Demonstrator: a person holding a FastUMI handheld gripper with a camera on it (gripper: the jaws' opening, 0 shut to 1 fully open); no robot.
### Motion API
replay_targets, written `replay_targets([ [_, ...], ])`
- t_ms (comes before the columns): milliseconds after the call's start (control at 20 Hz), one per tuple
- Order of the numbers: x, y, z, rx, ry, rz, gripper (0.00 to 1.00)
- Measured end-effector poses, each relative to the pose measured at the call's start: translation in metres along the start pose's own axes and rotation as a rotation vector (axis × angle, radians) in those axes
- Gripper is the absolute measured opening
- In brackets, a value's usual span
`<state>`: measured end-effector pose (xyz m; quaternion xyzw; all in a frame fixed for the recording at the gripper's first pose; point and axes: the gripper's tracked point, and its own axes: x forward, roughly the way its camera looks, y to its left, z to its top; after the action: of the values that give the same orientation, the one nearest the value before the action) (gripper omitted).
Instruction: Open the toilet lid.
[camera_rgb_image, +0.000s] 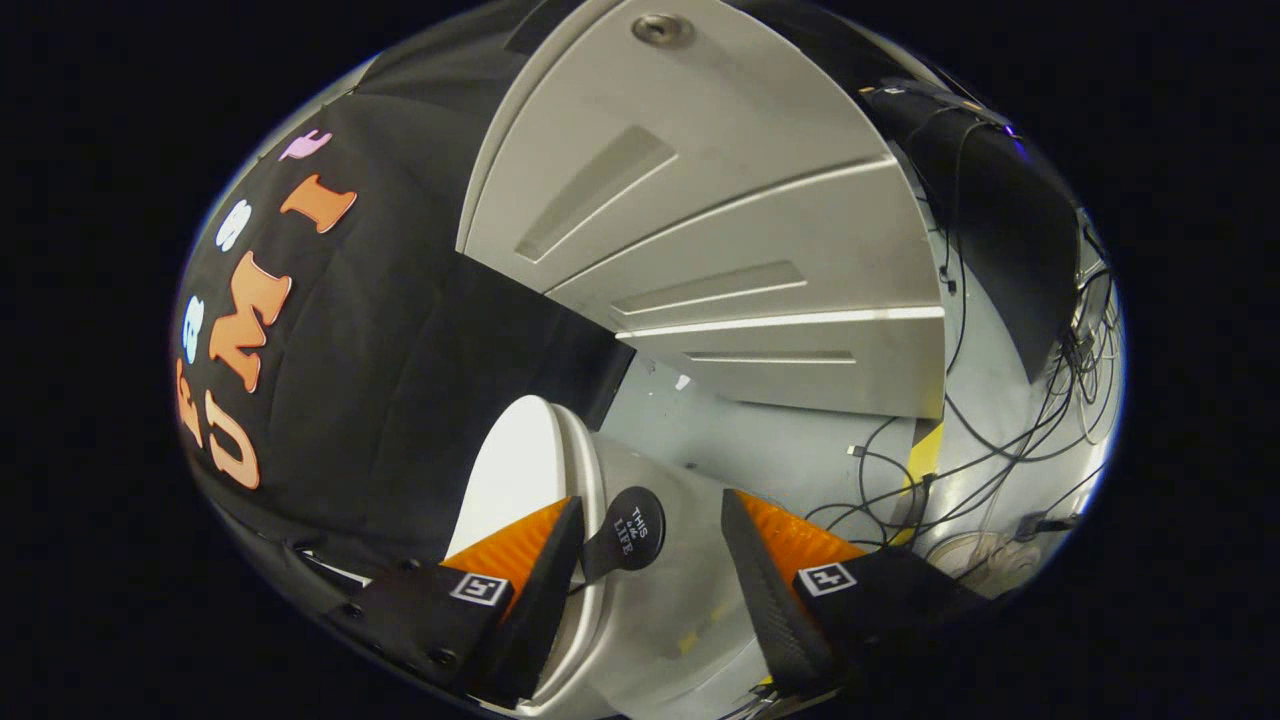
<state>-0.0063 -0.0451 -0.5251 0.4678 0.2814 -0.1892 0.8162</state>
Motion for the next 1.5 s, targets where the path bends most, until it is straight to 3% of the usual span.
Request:
replay_targets([
  [200, 0.011, 0.011, -0.006, 0.096, 0.058, 0.058, 0.66],
  [300, 0.015, 0.012, -0.008, 0.083, 0.079, 0.059, 0.52],
  [350, 0.015, 0.013, -0.010, 0.081, 0.089, 0.062, 0.53],
  [400, 0.014, 0.014, -0.010, 0.096, 0.089, 0.063, 0.45],
  [500, 0.014, 0.016, -0.014, 0.141, 0.091, 0.080, 0.43],
  [700, 0.007, 0.022, -0.007, 0.186, 0.071, 0.101, 0.18],
  [1500, -0.033, 0.083, 0.013, 0.103, -0.038, 0.126, 0.18],
])
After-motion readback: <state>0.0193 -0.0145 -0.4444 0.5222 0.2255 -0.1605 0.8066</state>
